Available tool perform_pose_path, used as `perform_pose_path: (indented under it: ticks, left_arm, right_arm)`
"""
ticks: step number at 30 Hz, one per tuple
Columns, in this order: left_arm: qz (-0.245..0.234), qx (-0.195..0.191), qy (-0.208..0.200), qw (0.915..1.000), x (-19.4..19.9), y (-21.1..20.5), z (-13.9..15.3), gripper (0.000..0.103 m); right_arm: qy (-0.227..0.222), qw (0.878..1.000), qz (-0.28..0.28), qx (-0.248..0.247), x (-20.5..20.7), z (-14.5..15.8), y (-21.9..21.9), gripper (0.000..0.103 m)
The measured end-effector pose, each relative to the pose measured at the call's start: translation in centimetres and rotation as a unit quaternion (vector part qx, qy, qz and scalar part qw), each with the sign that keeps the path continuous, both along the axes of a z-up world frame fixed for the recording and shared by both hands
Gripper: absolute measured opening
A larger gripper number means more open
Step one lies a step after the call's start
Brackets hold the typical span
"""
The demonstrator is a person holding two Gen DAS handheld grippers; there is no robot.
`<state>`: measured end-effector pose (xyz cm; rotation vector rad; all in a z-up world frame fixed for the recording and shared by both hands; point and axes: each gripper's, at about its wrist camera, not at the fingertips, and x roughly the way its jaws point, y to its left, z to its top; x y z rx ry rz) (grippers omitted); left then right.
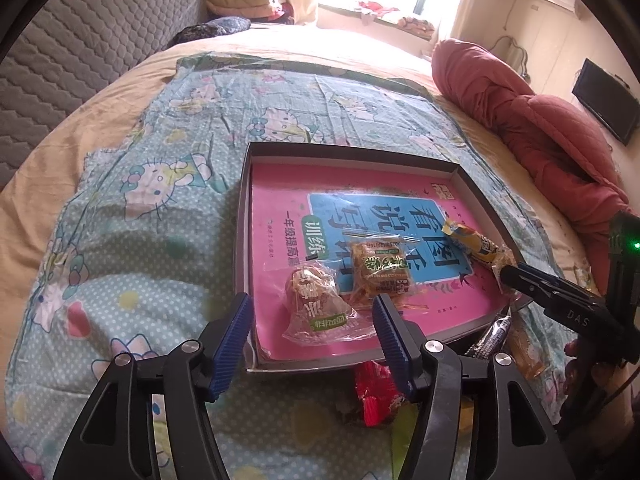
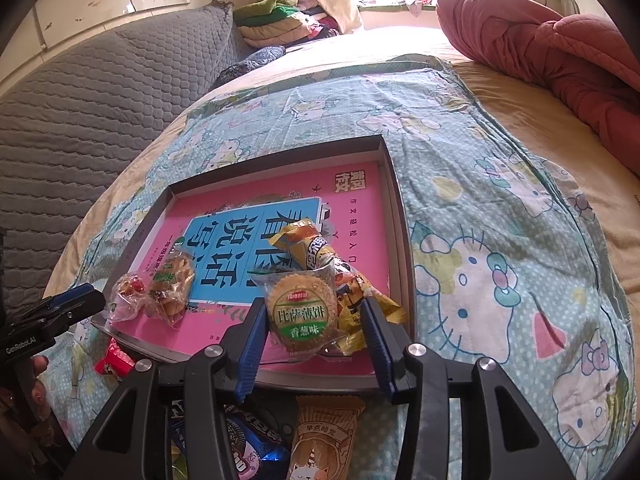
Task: Organize snacks
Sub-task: 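Open the left tool onto the tray while the right tool releases the green-label pack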
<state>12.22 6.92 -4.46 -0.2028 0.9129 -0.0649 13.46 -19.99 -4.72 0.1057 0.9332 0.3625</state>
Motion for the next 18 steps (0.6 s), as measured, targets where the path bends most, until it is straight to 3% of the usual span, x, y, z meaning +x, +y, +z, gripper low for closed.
perform_pose_path:
  ticks: [18]
  left_arm:
    - [0.008, -0.004, -0.009, 0.9999, -0.49, 0.66, 1.08, 0.066]
  right_arm:
    - [-0.011, 1.0, -0.015, 0.012, -0.18, 0.96, -0.78, 0.054]
